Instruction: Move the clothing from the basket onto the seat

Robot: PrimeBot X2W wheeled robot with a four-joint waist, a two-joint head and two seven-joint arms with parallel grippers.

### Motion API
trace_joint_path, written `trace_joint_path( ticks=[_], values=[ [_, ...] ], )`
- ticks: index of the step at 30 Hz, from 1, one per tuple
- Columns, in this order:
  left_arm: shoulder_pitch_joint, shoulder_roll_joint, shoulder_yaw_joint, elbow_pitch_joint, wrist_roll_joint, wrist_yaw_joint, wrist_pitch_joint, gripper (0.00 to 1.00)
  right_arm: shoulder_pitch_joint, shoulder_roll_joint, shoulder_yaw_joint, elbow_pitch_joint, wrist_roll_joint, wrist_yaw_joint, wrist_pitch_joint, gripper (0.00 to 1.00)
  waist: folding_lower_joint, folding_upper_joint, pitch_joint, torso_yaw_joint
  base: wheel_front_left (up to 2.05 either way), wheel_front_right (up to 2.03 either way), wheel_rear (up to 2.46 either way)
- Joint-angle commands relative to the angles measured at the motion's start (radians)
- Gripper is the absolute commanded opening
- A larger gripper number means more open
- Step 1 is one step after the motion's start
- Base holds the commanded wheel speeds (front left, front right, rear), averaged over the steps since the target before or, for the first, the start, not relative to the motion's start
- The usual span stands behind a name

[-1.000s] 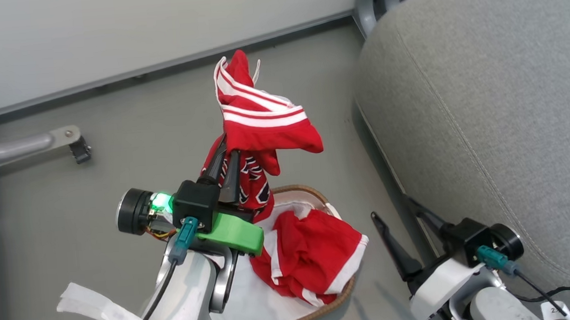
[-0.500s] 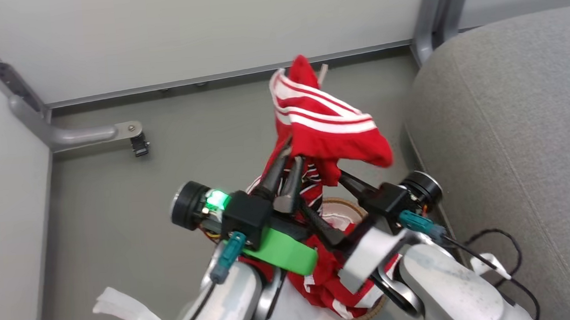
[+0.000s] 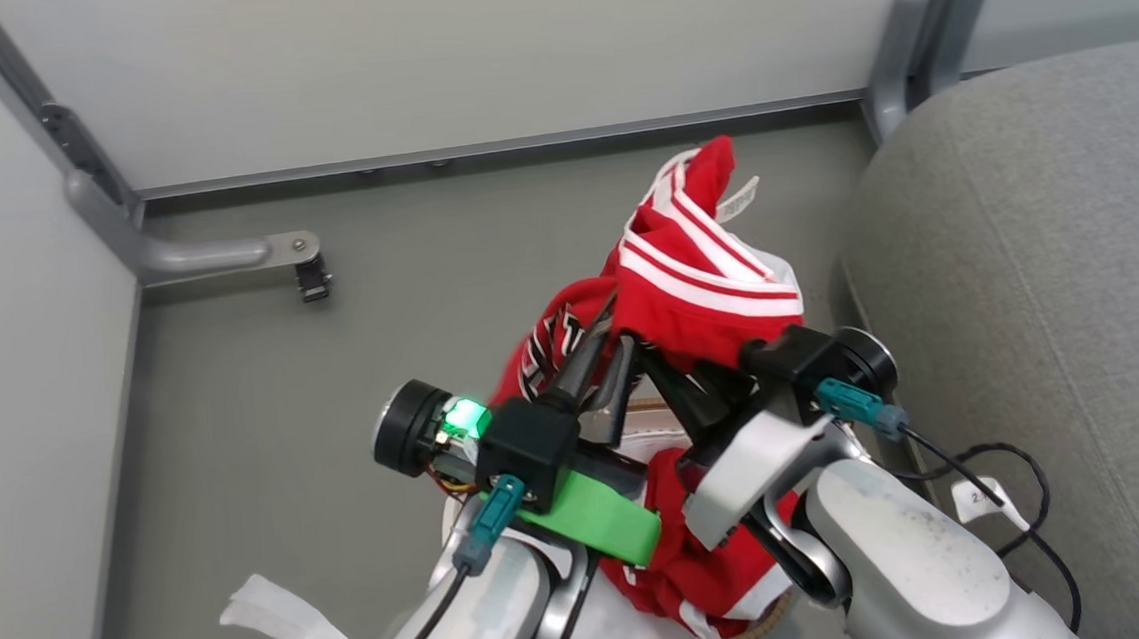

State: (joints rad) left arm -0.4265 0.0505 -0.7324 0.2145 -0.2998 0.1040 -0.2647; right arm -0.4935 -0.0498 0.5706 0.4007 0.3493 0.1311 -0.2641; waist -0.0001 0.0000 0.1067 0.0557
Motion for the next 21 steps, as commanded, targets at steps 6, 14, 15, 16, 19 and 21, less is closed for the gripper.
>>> trace_joint_path(
  ticks=[6, 14, 15, 16, 19, 21],
  values=[
    [0.037, 0.003, 0.07, 0.02, 0.064, 0.002, 0.0, 1.0, 0.083, -0.038, -0.069, -0.077, -0.014, -0.001, -0.001, 0.0, 0.0001, 0.0, 0.03, -0.193, 0.0, 0.0, 0.0],
    [0.074, 0.008, 0.14, 0.048, 0.142, -0.034, 0.0, 1.0, 0.143, -0.114, -0.113, -0.188, -0.006, -0.001, -0.001, 0.0, 0.0001, 0.0, 0.085, -0.439, 0.0, 0.0, 0.0],
    [0.074, 0.007, 0.145, 0.055, 0.148, -0.04, 0.0, 1.0, 0.149, -0.121, -0.121, -0.196, -0.007, -0.001, -0.001, 0.0, 0.0001, 0.0, 0.09, -0.461, 0.0, 0.0, 0.0],
    [0.074, 0.007, 0.148, 0.06, 0.152, -0.044, 0.0, 1.0, 0.152, -0.128, -0.126, -0.199, -0.008, -0.001, -0.001, 0.0, 0.0001, 0.0, 0.094, -0.477, 0.0, 0.0, 0.0],
    [0.074, 0.006, 0.162, 0.063, 0.165, -0.05, 0.0, 1.0, 0.141, -0.145, -0.126, -0.201, -0.012, -0.001, -0.001, 0.0, 0.0001, 0.0, 0.11, -0.527, 0.0, 0.0, 0.0],
    [0.075, 0.005, 0.163, 0.071, 0.172, -0.057, 0.0, 1.0, 0.113, -0.157, -0.139, -0.2, -0.015, -0.001, -0.001, 0.0, 0.0001, 0.0, 0.123, -0.546, 0.0, 0.0, 0.0]
  ],
)
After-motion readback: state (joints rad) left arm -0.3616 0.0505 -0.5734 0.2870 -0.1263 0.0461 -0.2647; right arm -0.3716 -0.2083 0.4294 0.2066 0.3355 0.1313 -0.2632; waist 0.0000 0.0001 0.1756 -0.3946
